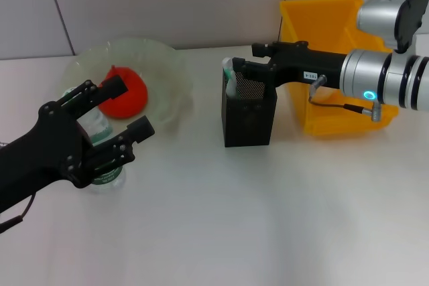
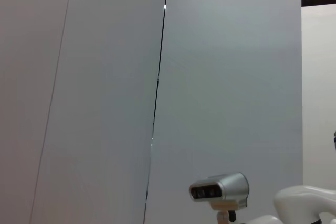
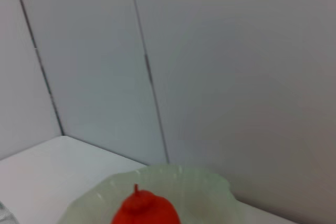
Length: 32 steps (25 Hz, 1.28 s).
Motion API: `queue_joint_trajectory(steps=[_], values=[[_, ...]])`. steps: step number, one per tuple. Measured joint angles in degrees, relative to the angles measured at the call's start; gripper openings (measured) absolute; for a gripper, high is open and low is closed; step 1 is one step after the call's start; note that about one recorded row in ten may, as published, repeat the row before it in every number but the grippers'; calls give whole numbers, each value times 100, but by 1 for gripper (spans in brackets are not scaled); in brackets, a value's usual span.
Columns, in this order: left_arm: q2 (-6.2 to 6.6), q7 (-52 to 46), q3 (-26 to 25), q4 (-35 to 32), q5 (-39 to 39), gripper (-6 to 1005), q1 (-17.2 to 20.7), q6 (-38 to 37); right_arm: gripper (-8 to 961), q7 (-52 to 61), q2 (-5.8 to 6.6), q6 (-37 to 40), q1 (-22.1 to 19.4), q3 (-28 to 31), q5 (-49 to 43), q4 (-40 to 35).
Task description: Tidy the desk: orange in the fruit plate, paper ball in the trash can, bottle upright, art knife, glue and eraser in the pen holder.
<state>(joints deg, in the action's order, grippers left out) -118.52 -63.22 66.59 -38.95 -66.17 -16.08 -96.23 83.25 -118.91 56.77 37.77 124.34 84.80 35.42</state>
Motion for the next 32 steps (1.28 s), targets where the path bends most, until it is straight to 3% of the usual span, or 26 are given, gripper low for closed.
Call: queue_joint_trajectory(steps=[8, 13, 14, 15, 19, 24, 32], values=[[40, -213, -156, 16, -48, 802, 2, 114, 664, -18, 0, 687, -331, 45, 23, 678], [156, -366, -463, -25, -313, 802, 50, 131, 762, -73, 1, 1223, -741, 47, 82, 1319], [242, -418, -490, -33, -413, 802, 48, 119, 766, -122, 19, 1565, -929, 48, 103, 1563], [242, -418, -490, -33, -413, 802, 48, 119, 770, -122, 19, 1565, -929, 48, 103, 1563], [541, -749, -506, -36, -844, 802, -97, 125, 783, -158, 35, 2332, -1345, 48, 104, 2035], [644, -842, -674, -79, -1133, 802, -161, 151, 782, -294, 35, 3379, -1582, 46, 71, 2193], [667, -1045, -707, -461, -1637, 802, -126, 79, 780, -313, -12, 4344, -1836, -18, -65, 2398]])
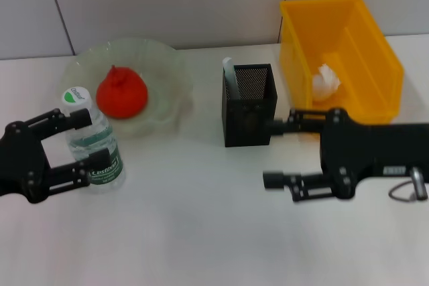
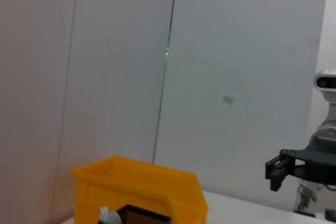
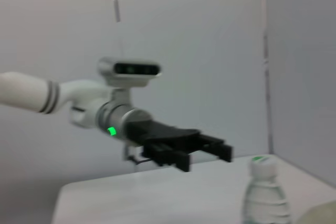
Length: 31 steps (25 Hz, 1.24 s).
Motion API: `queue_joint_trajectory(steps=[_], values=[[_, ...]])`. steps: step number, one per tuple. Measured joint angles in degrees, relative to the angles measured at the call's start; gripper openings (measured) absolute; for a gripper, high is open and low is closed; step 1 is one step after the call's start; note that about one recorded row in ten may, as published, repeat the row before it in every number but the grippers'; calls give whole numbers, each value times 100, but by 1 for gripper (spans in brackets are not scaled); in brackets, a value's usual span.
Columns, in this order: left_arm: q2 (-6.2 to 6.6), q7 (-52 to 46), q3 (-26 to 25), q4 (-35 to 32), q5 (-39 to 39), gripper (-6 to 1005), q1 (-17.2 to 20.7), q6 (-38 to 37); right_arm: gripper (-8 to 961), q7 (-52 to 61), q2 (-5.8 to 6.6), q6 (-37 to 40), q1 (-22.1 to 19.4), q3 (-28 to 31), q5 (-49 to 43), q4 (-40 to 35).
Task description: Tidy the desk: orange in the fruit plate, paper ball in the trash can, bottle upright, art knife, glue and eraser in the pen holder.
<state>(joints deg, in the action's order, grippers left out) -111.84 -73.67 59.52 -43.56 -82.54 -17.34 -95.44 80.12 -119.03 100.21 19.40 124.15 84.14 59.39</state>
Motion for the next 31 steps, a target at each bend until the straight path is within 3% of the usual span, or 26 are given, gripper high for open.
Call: queue_joint_trajectory(steps=[8, 31], values=[[-99, -41, -2, -265, -471, 802, 31, -99, 778, -142, -1, 340, -173, -5, -202, 5], [-295, -28, 16, -390, -500, 802, 6, -187, 777, -154, -7, 373, -148, -6, -435, -31]])
